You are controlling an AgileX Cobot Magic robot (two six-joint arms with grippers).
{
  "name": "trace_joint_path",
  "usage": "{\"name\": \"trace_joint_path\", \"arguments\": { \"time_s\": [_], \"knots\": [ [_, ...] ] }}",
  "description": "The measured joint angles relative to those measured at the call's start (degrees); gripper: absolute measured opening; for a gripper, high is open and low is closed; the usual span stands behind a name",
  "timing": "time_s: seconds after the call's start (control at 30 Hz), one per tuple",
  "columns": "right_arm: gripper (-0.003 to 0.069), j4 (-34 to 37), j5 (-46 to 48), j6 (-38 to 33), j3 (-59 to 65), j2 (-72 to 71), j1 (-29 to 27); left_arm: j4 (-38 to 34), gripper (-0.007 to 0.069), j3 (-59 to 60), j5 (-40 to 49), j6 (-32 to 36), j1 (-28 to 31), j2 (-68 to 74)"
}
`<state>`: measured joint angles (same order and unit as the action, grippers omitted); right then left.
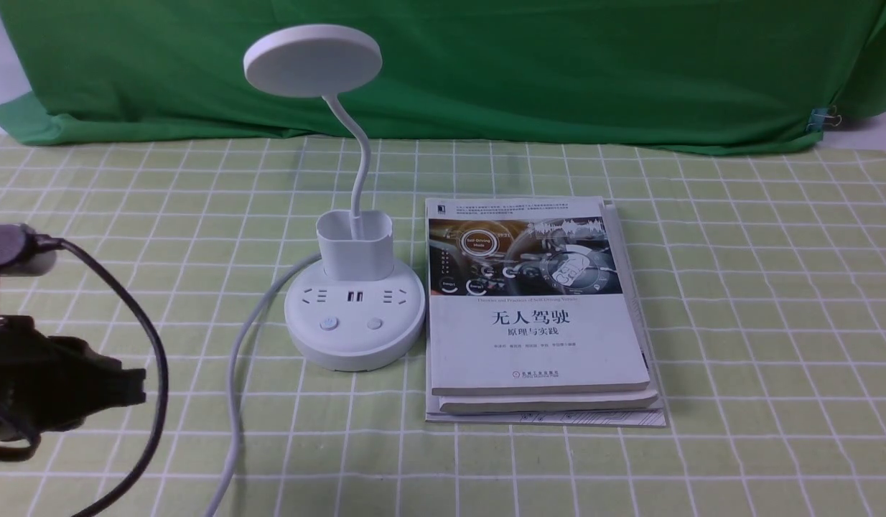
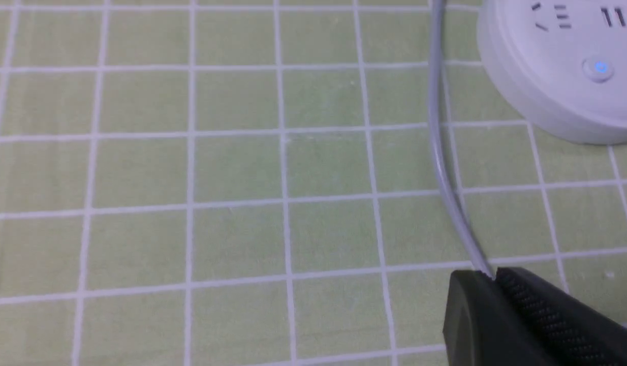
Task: Turn on the table lamp on the green coffee tablecloth with your hand.
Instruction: 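Press the power button on the lamp base to turn the lamp on with the left gripper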
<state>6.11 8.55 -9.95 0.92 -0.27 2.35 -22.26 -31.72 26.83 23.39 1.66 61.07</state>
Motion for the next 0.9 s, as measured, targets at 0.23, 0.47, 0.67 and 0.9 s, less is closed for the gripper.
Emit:
{"name": "trace_joint_path", "arguments": {
  "time_s": [0.23,0.47,0.67,0.9],
  "knots": [
    [0.0245,0.0,0.0,0.0,0.0,0.0,0.0,-9.0,0.0021,-5.4,4.7,10.0,0.0,9.9],
    [0.0245,0.0,0.0,0.0,0.0,0.0,0.0,-3.5,0.0019,-15.4,8.1,7.5,-8.6,19.4],
    [0.0245,0.0,0.0,0.0,0.0,0.0,0.0,9.7,0.0017,-22.3,5.0,-7.1,-19.7,27.6],
    [0.0245,0.0,0.0,0.0,0.0,0.0,0.0,8.6,0.0017,-23.3,-9.6,-8.4,-24.1,33.6]
  ]
}}
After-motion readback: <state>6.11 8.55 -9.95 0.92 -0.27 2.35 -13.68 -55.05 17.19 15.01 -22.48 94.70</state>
